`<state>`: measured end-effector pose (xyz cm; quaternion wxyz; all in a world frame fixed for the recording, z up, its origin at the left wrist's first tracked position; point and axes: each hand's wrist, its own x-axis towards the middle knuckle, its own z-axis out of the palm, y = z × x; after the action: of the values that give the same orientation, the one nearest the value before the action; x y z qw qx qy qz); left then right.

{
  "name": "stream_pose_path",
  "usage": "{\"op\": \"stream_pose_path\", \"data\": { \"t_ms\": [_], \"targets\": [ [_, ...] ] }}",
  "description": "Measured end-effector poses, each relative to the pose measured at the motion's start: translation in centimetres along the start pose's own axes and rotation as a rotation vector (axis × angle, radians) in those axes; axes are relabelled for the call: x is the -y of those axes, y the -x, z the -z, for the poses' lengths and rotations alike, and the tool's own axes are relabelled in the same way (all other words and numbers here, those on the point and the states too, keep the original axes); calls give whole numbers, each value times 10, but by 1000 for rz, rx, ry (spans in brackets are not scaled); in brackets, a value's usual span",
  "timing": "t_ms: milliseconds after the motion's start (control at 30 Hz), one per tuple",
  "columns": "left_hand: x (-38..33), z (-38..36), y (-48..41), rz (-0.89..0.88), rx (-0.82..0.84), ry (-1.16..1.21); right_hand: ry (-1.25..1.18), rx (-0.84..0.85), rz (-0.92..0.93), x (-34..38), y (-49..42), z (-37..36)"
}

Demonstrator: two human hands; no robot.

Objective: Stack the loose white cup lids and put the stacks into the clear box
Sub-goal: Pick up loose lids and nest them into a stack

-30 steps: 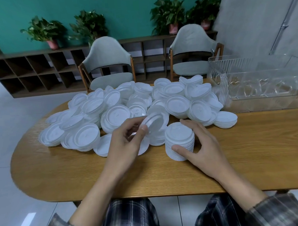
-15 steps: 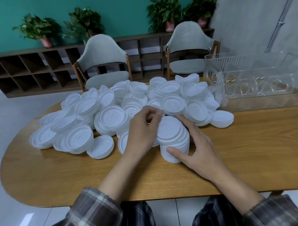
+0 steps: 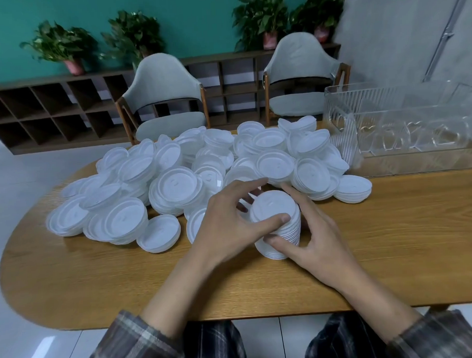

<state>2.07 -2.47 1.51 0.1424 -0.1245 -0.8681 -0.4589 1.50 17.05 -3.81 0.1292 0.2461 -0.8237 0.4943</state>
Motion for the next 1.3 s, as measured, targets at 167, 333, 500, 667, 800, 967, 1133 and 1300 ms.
{"op": "stream_pose_path", "data": {
  "t_ms": [167,333,500,667,800,967,1133,1300],
  "targets": [
    [-3,4,0,26,36,3,-6,5,-2,0,1,2],
    [1,1,5,29,45,-28,24,-6,18,2,2,2],
    [6,2,9,-5,85,-16,58,-44,15,3,3,1],
    [29,17,12,-64,-102,-169,96,-151,-27,-4,2,3],
    [49,15,9,-169,49,-511,90,-163,-28,-4,2,2],
    [45,12,4,-185,-9,-614,83,-158,-35,-5,2,2],
    [39,7,-5,-64,-32,-748,77,-154,-39,-5,2,3],
    [34,5,-10,-21,0,-742,65,-142,-43,-5,1,3]
  ]
}}
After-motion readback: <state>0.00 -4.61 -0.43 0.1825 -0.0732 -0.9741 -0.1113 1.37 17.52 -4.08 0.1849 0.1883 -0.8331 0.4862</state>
